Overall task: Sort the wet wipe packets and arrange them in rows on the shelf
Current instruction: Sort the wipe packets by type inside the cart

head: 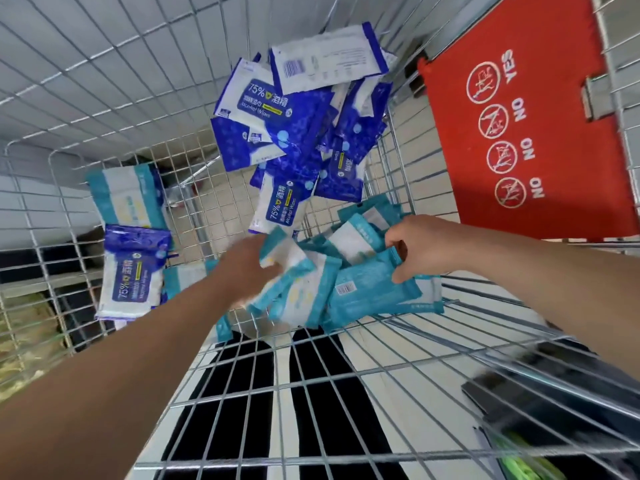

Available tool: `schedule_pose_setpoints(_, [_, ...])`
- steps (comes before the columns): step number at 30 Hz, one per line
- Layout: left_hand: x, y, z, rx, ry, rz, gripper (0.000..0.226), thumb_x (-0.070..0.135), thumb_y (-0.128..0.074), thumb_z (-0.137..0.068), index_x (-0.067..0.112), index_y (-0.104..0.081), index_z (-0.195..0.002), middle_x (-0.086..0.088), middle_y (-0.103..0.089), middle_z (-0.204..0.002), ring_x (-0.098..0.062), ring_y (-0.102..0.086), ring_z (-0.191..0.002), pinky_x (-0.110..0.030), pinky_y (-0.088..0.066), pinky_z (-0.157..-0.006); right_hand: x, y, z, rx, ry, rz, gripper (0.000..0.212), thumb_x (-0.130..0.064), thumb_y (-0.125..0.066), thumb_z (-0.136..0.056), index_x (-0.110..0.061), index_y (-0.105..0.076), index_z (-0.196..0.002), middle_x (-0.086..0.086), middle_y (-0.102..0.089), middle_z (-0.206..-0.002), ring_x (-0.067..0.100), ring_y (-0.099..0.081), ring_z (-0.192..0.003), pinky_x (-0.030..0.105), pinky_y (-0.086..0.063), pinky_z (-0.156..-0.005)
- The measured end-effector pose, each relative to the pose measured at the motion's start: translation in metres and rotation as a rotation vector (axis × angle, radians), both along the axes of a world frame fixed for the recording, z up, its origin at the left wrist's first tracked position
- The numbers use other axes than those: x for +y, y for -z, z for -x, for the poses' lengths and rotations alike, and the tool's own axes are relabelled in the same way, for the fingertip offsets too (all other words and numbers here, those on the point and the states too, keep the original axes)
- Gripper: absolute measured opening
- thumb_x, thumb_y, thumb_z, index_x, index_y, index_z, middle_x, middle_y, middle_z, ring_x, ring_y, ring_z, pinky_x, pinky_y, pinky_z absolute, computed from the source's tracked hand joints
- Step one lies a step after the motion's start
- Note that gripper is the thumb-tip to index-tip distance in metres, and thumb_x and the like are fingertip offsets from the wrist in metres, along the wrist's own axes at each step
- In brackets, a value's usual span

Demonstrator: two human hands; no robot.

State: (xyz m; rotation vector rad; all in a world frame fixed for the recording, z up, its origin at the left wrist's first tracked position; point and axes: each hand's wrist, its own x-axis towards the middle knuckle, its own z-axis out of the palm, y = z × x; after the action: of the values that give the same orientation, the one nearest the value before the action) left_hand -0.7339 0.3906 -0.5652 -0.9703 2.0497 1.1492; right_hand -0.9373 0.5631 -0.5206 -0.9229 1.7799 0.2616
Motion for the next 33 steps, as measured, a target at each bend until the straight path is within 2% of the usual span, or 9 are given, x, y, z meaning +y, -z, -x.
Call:
schedule_pose_setpoints(2, [-0.007,0.004,-0.004,-0.013,-0.017,0.064,0.051,0.020,-0.063,-0.090,0.011,-0.045,-0.136,-0.010,-0.056,-0.129,-0.028,-0.053,-0.115,-0.027,-0.036,-0.086,-0.001,0.001,-0.001,0.000,-0.017,0.000,0.054,-0.034,-0.080,-0.072,-0.014,-0.058,-0.117,0.000,-0.053,-0.100,0.019,-0.052,-0.092,0.029,-0.043,-0.071])
schedule_pose_setpoints(5, [0.001,0.004,-0.007,-0.106,-0.039,-0.118,0.062,0.023,-0.064,-0.089,0.010,-0.030,-0.140,-0.009,-0.052,-0.129,-0.024,-0.054,-0.104,-0.030,-0.042,-0.081,-0.001,0.004,-0.005,0.007,-0.026,0.021,0.040,-0.038,-0.082,-0.068,-0.021,-0.058,-0.095,-0.007,-0.049,-0.078,0.017,-0.050,-0.078,0.027,-0.036,-0.057])
schedule_pose_setpoints(7, [0.010,0.002,-0.008,-0.195,0.000,-0.211,0.079,0.027,-0.066,-0.088,0.004,-0.014,-0.144,-0.009,-0.050,-0.125,-0.019,-0.050,-0.096,-0.027,-0.042,-0.079,-0.001,0.007,-0.008,0.034,-0.045,0.026,0.043,-0.042,-0.083,-0.064,-0.016,-0.058,-0.088,-0.004,-0.054,-0.078,0.020,-0.054,-0.077,0.032,-0.042,-0.063])
schedule_pose_setpoints(10, [0.015,0.007,-0.010,-0.273,0.084,-0.212,0.094,0.036,-0.062,-0.090,0.000,0.002,-0.148,-0.017,-0.037,-0.145,-0.026,-0.048,-0.118,-0.032,-0.040,-0.094,-0.001,0.008,-0.011,0.065,-0.044,0.050,0.048,-0.047,-0.083,-0.061,-0.014,-0.060,-0.088,0.001,-0.058,-0.084,0.021,-0.056,-0.080,0.035,-0.045,-0.070])
schedule_pose_setpoints(12, [0.015,0.013,-0.013,-0.230,0.169,-0.091,0.088,0.040,-0.065,-0.086,0.003,-0.011,-0.145,-0.017,-0.033,-0.144,-0.029,-0.040,-0.128,-0.035,-0.036,-0.102,-0.001,0.005,-0.012,0.075,-0.026,0.066,0.048,-0.046,-0.083,-0.062,-0.015,-0.057,-0.086,-0.002,-0.056,-0.082,0.019,-0.054,-0.078,0.033,-0.042,-0.066])
schedule_pose_setpoints(15, [0.013,0.015,-0.019,-0.174,0.213,0.177,0.087,0.046,-0.075,-0.073,0.003,-0.029,-0.134,-0.016,-0.038,-0.131,-0.031,-0.041,-0.119,-0.038,-0.038,-0.098,-0.004,0.001,-0.014,0.133,-0.015,0.115,0.049,-0.048,-0.083,-0.059,-0.020,-0.051,-0.083,-0.008,-0.052,-0.078,0.017,-0.050,-0.074,0.033,-0.039,-0.063])
schedule_pose_setpoints(20, [0.006,0.016,-0.038,-0.280,0.112,-0.026,0.082,0.047,-0.071,-0.079,0.004,-0.030,-0.135,-0.008,-0.049,-0.116,-0.024,-0.052,-0.100,-0.032,-0.042,-0.080,-0.011,-0.001,-0.020,0.134,0.010,0.178,0.048,-0.047,-0.082,-0.059,-0.026,-0.046,-0.084,-0.009,-0.050,-0.081,0.016,-0.050,-0.075,0.035,-0.043,-0.067])
schedule_pose_setpoints(26, [-0.016,-0.008,-0.051,-0.187,0.162,0.206,0.062,0.048,-0.059,-0.088,0.010,-0.039,-0.133,-0.009,-0.047,-0.130,-0.027,-0.050,-0.118,-0.039,-0.043,-0.094,-0.045,-0.011,-0.038,0.299,-0.099,0.328,0.042,-0.048,-0.070,-0.075,-0.022,-0.056,-0.106,-0.005,-0.055,-0.102,0.018,-0.053,-0.094,0.031,-0.043,-0.073])
schedule_pose_setpoints(33, [-0.099,-0.051,-0.101,-0.083,0.074,0.418,0.033,0.041,-0.054,-0.090,0.018,-0.057,-0.113,-0.006,-0.060,-0.114,-0.028,-0.058,-0.102,-0.035,-0.047,-0.084,-0.124,-0.008,-0.105,0.166,-0.070,0.427,0.036,-0.035,-0.059,-0.090,-0.016,-0.055,-0.119,0.002,-0.057,-0.116,0.023,-0.054,-0.110,0.034,-0.044,-0.085])
